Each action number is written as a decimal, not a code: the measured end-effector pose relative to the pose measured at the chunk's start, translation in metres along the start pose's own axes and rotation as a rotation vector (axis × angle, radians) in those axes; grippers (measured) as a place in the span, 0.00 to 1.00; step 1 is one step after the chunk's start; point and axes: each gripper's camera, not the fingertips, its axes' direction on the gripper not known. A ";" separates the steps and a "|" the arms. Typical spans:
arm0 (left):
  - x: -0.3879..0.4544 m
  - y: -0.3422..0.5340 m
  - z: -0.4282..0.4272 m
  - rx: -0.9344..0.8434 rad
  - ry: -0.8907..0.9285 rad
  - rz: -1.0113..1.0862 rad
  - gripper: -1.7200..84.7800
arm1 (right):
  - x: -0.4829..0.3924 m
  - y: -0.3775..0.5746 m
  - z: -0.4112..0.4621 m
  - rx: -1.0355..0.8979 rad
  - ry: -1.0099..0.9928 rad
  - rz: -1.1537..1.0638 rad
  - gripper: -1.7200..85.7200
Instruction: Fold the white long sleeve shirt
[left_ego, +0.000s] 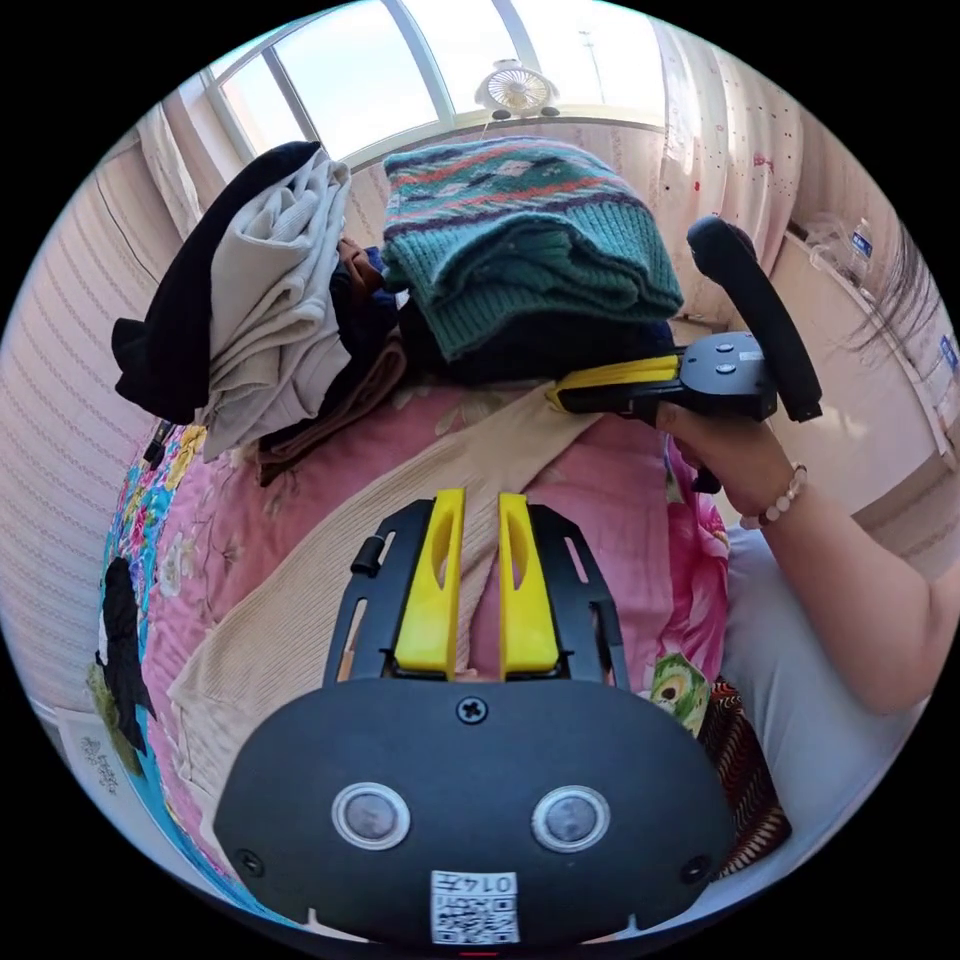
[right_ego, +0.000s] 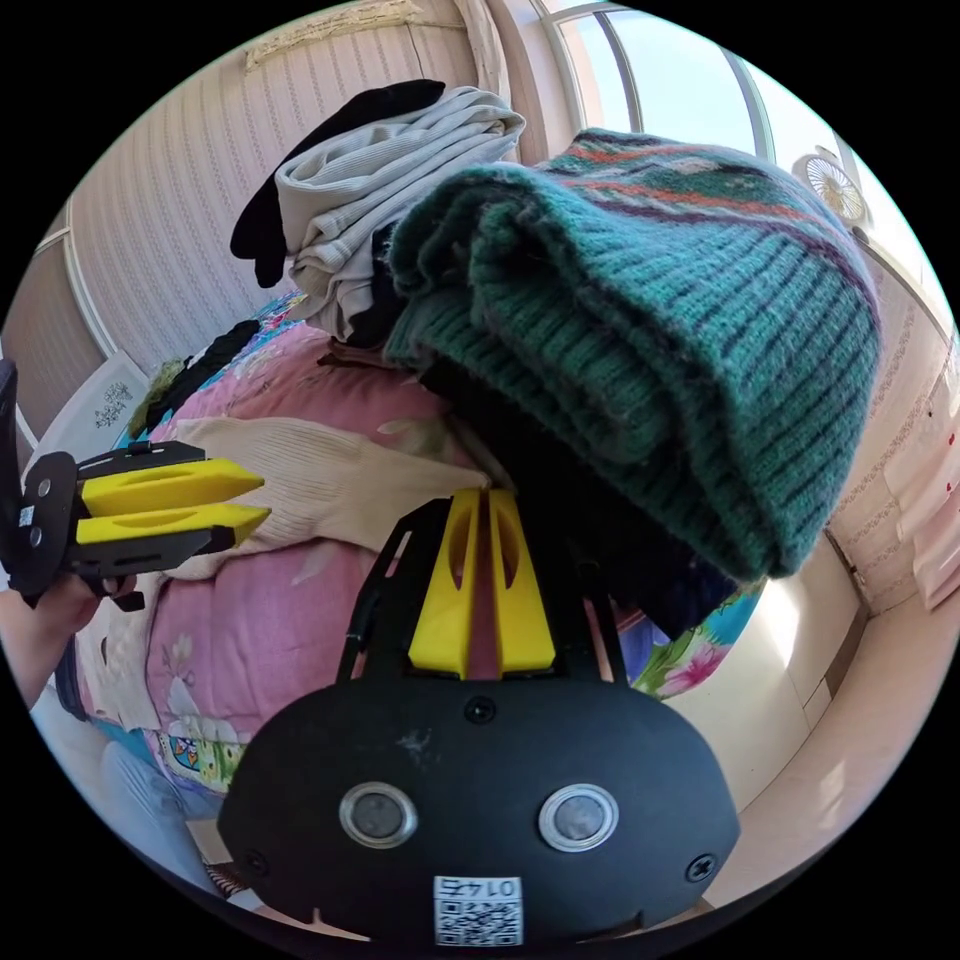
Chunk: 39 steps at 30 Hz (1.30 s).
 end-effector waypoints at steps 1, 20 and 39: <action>-0.001 0.002 0.004 -0.033 0.003 -0.007 0.10 | -0.003 0.000 0.000 0.001 -0.001 0.002 0.02; -0.021 0.059 -0.022 -0.066 0.049 -0.103 0.03 | -0.074 0.003 -0.004 -0.003 0.033 0.014 0.02; -0.047 0.418 -0.328 -0.164 -0.266 -0.739 0.07 | -0.251 0.021 -0.066 0.042 -0.089 -0.136 0.08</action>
